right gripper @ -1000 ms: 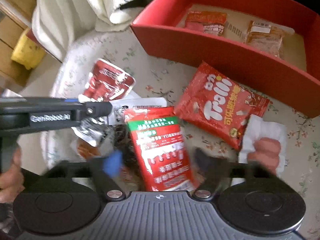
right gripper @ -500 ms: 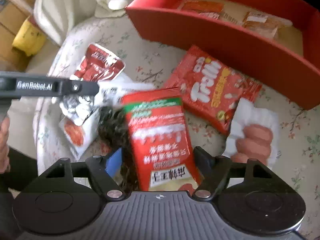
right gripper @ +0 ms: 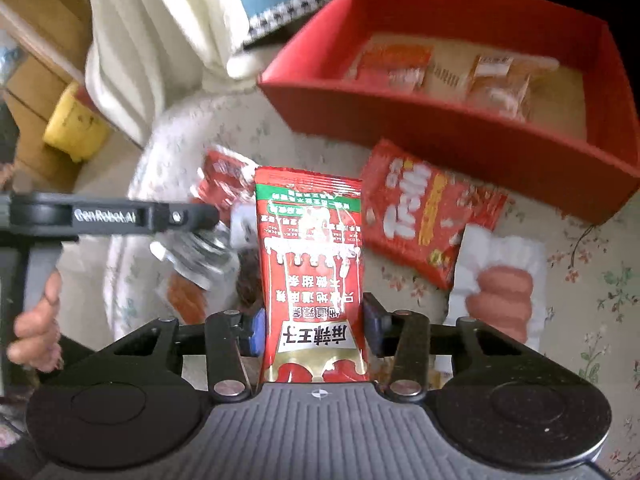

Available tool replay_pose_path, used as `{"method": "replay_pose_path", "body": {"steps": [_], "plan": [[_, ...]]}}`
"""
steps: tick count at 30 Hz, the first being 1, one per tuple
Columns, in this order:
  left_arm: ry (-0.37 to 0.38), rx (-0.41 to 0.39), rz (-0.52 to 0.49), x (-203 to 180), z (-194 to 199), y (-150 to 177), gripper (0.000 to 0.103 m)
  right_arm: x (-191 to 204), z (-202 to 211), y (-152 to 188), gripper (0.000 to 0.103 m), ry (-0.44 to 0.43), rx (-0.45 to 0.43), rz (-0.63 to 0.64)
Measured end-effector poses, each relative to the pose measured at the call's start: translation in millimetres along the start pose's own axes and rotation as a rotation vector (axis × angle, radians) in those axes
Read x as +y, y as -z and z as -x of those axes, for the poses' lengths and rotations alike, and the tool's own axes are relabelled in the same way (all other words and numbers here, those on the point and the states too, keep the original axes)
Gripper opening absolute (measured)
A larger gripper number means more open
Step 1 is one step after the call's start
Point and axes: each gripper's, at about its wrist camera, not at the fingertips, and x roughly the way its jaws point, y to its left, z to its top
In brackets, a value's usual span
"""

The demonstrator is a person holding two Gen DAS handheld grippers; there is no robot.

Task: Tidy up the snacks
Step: 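Lift the held snacks from the cloth with both grippers, then carry both held snacks over the red box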

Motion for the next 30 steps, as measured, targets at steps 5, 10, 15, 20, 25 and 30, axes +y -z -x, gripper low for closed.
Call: {"method": "replay_pose_path", "body": {"steps": [5,10,15,20,25,30], "plan": [[0.013,-0.033,-0.003,-1,10,-3,0.022,2,7,-7,0.054,-0.007,-0.036,-0.007],[-0.021,-0.016,-0.011,-2,-3,0,0.032,0,6,-7,0.054,0.001,-0.028,-0.015],[-0.122,-0.033,-0.030,-11,-16,0,0.069,-5,11,-7,0.054,0.003,-0.042,-0.027],[-0.193,-0.001,-0.199,-47,-35,14,0.052,-21,19,-4,0.054,0.003,-0.059,-0.050],[-0.228,-0.021,-0.323,-75,-40,27,0.050,-34,29,-1,0.054,0.007,-0.079,-0.077],[-0.281,-0.033,-0.363,-85,-45,28,0.044,-41,40,1,0.054,0.001,-0.107,-0.093]]}}
